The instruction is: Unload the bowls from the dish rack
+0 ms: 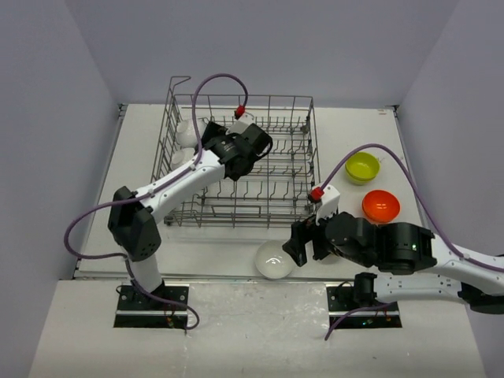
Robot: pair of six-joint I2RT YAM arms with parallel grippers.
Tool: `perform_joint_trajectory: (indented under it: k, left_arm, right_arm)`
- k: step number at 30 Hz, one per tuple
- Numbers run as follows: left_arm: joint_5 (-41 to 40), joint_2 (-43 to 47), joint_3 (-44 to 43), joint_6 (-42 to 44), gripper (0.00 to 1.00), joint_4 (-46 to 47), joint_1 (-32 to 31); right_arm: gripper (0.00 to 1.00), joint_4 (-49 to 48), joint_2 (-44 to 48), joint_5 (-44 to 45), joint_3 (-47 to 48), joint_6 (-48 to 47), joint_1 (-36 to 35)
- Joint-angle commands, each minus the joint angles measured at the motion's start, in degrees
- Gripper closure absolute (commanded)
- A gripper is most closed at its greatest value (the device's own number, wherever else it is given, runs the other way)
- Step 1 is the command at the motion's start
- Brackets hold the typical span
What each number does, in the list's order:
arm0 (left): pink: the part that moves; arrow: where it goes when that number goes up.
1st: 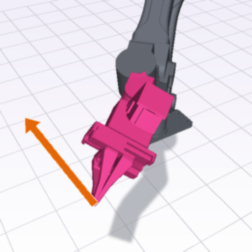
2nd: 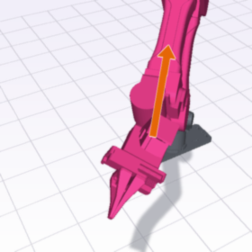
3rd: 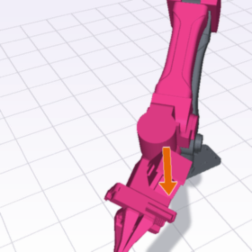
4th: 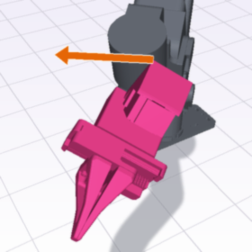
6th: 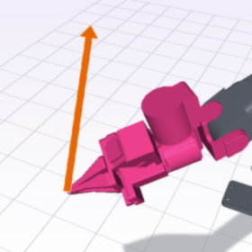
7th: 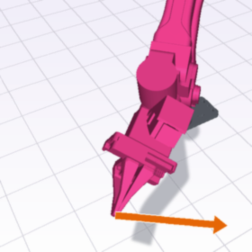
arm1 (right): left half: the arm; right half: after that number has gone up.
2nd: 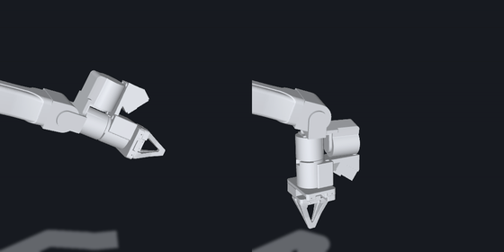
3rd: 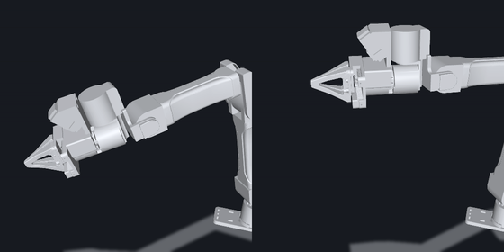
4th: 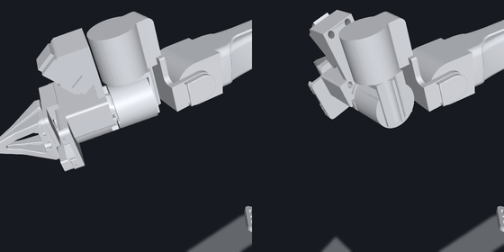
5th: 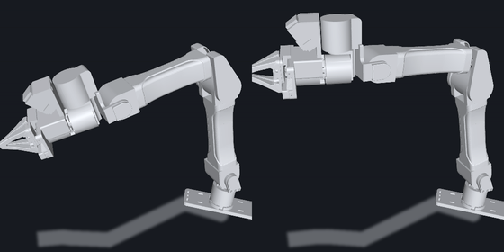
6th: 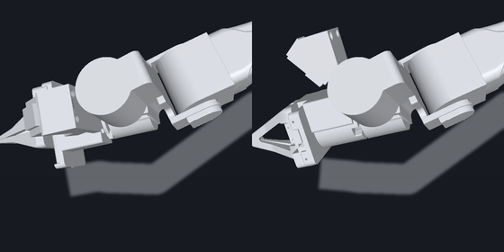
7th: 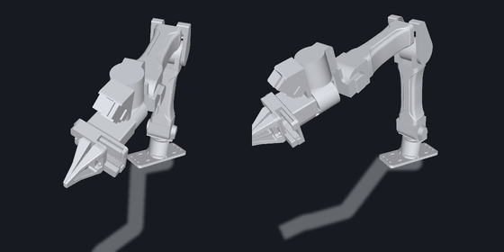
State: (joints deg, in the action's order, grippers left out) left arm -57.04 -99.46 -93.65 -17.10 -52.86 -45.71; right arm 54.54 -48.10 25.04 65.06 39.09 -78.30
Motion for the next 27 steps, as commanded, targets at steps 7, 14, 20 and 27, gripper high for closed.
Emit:
perform_joint_trajectory:
  k: [7, 14, 20, 27]
  left_arm:
    - [-0.5, -15.9, -13.6, 2.5, 0.00, -6.9, 9.5]
    - [-2.6, -22.6, -18.4, 2.9, 0.00, -7.9, 11.8]
    - [-5.5, -25.9, -16.5, 1.5, 0.00, -7.9, 13.0]
    - [-5.5, -28.6, -16.1, 2.5, 0.00, -5.4, 14.1]
  right_arm:
    - [0.09, -2.3, 4.0, 1.7, -6.6, -0.6, 0.1]
    - [0.09, -4.4, 4.7, 0.3, -8.8, -2.4, 0.2]
    - [0.08, -5.8, 6.0, 0.3, -9.9, -3.7, 0.2]
    - [0.07, -6.9, 6.2, 0.8, -10.7, -5.1, 0.1]
